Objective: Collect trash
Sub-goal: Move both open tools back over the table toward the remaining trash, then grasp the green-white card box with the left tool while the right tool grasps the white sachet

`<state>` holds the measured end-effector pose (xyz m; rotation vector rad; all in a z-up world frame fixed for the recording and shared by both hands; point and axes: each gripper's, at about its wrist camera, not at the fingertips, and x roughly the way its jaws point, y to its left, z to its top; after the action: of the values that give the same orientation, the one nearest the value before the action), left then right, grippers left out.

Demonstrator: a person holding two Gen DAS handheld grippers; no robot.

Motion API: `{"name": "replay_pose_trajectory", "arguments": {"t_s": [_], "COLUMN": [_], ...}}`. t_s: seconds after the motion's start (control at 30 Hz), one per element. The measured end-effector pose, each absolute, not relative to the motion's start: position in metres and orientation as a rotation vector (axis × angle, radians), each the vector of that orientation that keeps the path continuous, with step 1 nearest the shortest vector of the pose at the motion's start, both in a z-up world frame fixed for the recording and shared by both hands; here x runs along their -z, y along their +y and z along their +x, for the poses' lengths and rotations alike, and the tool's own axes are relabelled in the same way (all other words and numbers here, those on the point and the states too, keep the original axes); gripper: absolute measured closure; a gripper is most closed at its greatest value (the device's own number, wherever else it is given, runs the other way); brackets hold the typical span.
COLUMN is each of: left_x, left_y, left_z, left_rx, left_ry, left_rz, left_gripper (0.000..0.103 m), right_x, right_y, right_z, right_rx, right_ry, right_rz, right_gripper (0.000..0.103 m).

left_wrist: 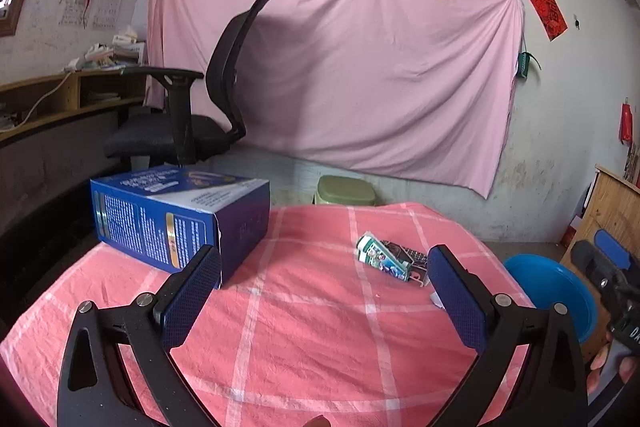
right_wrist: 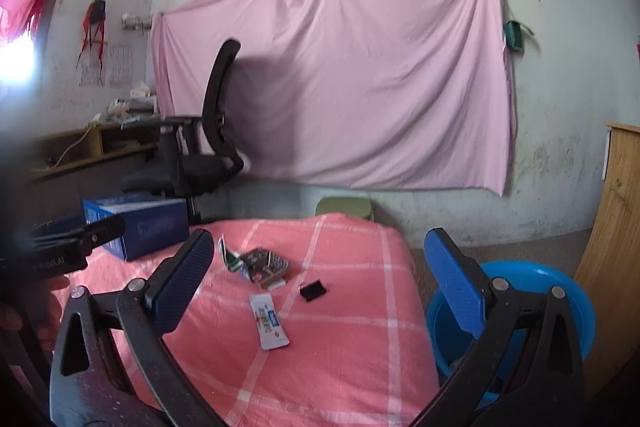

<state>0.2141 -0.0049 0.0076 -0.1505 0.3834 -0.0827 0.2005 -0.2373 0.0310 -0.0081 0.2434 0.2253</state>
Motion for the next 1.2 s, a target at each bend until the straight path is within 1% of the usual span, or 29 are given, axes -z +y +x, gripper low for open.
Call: {"name": "replay_pose_trajectory", "arguments": {"t_s": [0.2, 0.33, 0.5, 0.53, 0.6, 0.63, 0.73, 0.77, 0.8, 0.83, 0.9, 0.97, 1.0, 1.03, 1.13, 1.17, 1.2], "left_x": [0.001, 0.007, 0.014, 0.016, 0.018, 0.020, 0.022, 0.024, 0.026, 0.027, 0.033, 0.037, 0.037, 0.038, 0.037, 0.038, 0.039], "left_y": [-0.005, -0.005, -0.006, -0.006, -0.008, -0.009, -0.015, -0.018, -0.021, -0.023, -0.028, -0.030, -0.031, -0.032, -0.038, -0.041, -0.042], "left_z": [0.231, 0.244, 0.262, 0.266, 0.272, 0.274, 0.280, 0.285, 0.290, 0.295, 0.306, 0.319, 0.323, 0.329, 0.342, 0.346, 0.350], "left_rx": [0.077, 0.086, 0.110, 0.114, 0.136, 0.150, 0.193, 0.211, 0.229, 0.244, 0.283, 0.311, 0.323, 0.341, 0.369, 0.373, 0.374], "left_ry": [0.460, 0.512, 0.575, 0.589, 0.611, 0.621, 0.637, 0.645, 0.658, 0.673, 0.706, 0.733, 0.739, 0.744, 0.760, 0.769, 0.780], "left_rz": [-0.165, -0.170, -0.193, -0.199, -0.214, -0.221, -0.224, -0.225, -0.225, -0.226, -0.233, -0.259, -0.275, -0.300, -0.328, -0.330, -0.332], "left_gripper": [0.002, 0.002, 0.002, 0.003, 0.003, 0.003, 0.005, 0.008, 0.012, 0.016, 0.029, 0.035, 0.037, 0.038, 0.042, 0.046, 0.052], "right_x": [-0.015, 0.002, 0.016, 0.019, 0.022, 0.024, 0.028, 0.031, 0.032, 0.035, 0.038, 0.038, 0.038, 0.038, 0.038, 0.037, 0.037], "right_y": [-0.220, -0.208, -0.205, -0.205, -0.204, -0.204, -0.200, -0.198, -0.196, -0.195, -0.194, -0.197, -0.200, -0.203, -0.215, -0.218, -0.219], "right_z": [0.226, 0.248, 0.265, 0.268, 0.272, 0.274, 0.277, 0.278, 0.279, 0.281, 0.284, 0.286, 0.287, 0.288, 0.293, 0.293, 0.294], "right_rx": [-0.248, -0.252, -0.286, -0.298, -0.312, -0.326, -0.360, -0.365, -0.362, -0.358, -0.347, -0.345, -0.343, -0.338, -0.350, -0.346, -0.340], "right_ry": [0.403, 0.541, 0.660, 0.679, 0.712, 0.729, 0.767, 0.784, 0.795, 0.813, 0.838, 0.846, 0.848, 0.851, 0.857, 0.856, 0.855], "right_rz": [-0.069, -0.115, -0.112, -0.107, -0.102, -0.099, -0.100, -0.104, -0.108, -0.113, -0.117, -0.102, -0.088, -0.068, 0.010, 0.023, 0.034], "right_gripper": [0.000, 0.000, 0.000, 0.008, 0.018, 0.021, 0.024, 0.026, 0.031, 0.040, 0.048, 0.053, 0.060, 0.065, 0.066, 0.066, 0.066]}}
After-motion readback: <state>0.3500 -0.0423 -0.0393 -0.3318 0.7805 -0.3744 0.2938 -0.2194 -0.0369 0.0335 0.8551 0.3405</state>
